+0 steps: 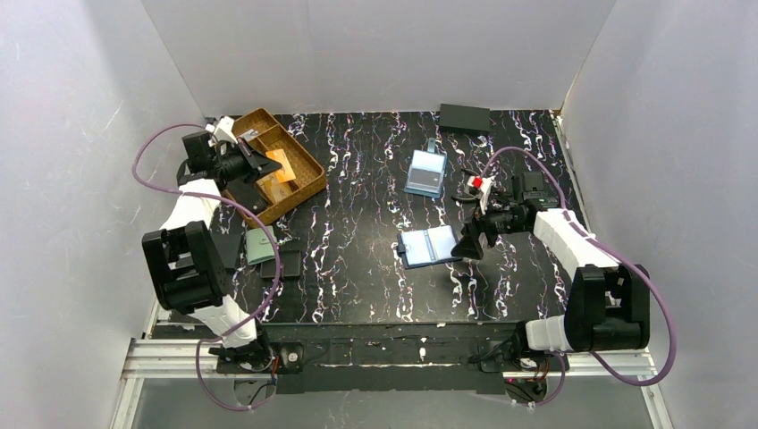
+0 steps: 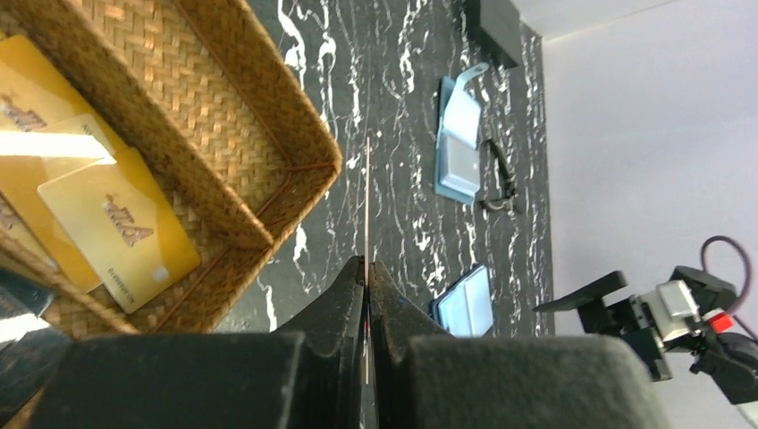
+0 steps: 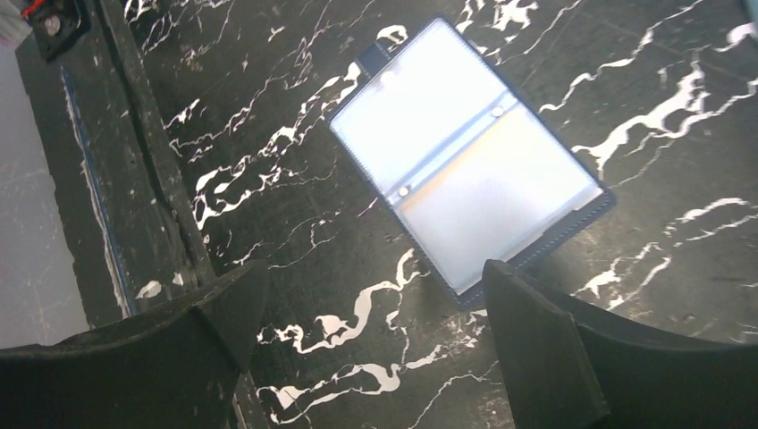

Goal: Take the credit cards out of the card holder
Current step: Place the credit card in the storage box.

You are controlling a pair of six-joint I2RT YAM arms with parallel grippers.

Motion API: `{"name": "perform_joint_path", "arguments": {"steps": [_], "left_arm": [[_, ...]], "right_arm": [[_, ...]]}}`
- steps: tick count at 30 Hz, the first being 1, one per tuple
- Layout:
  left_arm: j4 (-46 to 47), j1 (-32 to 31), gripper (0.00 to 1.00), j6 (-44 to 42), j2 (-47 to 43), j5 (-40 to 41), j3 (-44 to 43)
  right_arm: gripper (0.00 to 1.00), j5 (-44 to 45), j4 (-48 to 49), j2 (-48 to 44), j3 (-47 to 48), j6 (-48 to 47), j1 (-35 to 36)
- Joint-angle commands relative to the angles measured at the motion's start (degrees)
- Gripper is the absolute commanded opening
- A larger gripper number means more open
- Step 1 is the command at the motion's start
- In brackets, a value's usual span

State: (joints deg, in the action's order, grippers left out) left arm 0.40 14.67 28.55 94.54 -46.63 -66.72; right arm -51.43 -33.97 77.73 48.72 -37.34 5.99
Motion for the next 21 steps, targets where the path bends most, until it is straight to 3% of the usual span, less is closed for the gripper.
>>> {"name": "perform_joint_path", "arguments": {"steps": [1,21], "left_arm": [[-9.9,0.8,0.00,-6.9,1.2,1.1,-1.9],[-8.4,1.2,0.00,-7.1,2.3,3.0,-1.0]], "right_arm": [[0.98,-4.8,3.4,-2.0,0.1,0.6,-1.7],[0.98,-4.2,2.2,-1.0,0.1,-1.2,-3.5]]}}
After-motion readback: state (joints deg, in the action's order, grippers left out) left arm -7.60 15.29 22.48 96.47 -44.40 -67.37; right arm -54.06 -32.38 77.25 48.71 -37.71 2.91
